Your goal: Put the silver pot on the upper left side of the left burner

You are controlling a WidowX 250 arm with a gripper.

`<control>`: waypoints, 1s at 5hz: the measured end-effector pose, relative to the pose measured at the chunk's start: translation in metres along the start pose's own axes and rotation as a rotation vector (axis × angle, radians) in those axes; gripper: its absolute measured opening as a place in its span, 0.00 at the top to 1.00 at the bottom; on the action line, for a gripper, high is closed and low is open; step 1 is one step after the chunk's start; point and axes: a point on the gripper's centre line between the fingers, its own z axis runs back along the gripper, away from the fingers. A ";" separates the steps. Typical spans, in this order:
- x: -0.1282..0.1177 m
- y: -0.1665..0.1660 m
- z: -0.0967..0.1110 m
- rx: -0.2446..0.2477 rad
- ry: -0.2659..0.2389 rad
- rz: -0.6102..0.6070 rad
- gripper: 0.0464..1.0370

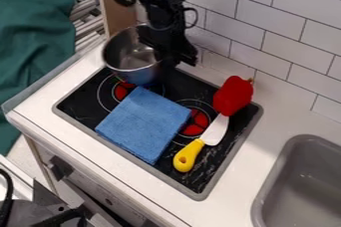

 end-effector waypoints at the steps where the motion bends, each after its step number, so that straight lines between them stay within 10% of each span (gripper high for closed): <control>1: 0.005 0.001 -0.013 -0.002 -0.003 -0.010 0.99; 3: 0.020 -0.012 -0.027 -0.009 0.032 -0.065 0.81; 5: 0.022 -0.022 -0.017 -0.030 0.061 -0.047 0.22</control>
